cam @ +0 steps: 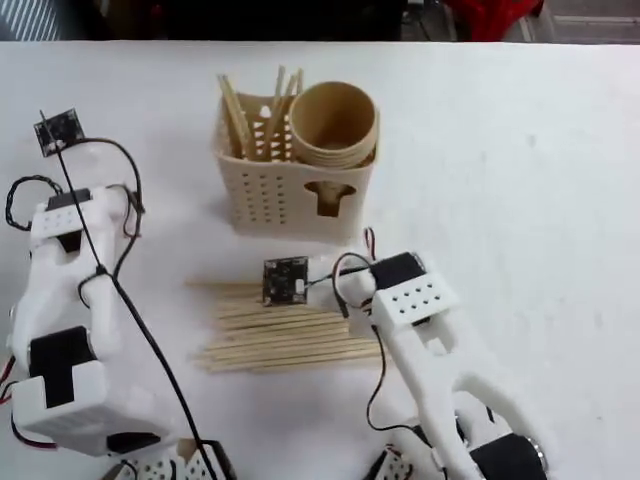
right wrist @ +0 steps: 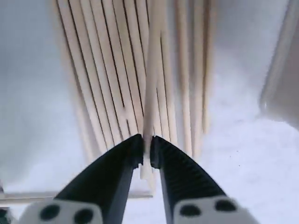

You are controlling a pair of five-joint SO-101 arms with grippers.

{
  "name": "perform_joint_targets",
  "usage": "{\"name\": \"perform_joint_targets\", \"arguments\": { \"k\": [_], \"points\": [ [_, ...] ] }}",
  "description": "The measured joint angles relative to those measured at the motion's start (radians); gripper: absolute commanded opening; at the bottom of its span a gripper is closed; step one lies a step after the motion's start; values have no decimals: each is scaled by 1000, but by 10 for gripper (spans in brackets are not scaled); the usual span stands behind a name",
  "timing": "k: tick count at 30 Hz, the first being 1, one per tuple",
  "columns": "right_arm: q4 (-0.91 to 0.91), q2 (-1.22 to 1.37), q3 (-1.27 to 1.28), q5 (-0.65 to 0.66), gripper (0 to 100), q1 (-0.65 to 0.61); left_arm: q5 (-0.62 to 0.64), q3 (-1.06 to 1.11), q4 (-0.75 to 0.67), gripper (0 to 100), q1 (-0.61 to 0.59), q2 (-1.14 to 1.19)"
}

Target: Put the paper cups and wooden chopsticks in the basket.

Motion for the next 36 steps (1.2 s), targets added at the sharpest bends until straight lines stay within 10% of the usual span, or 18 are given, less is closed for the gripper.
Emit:
{"name": "perform_joint_targets", "arguments": {
  "k": [6, 16, 29, 36],
  "points": [
    [-26, 44, 0, -114, 224, -2, 0, 0, 0, 133, 0, 0],
    [-18, 5, -150, -262, 168, -138, 0, 0, 0, 133, 0, 0],
    [-181, 523, -333, -295, 229, -331, 0, 0, 0, 133, 0, 0],
    [-213, 597, -371, -295, 10, -313, 0, 0, 0, 133, 0, 0]
  ]
}}
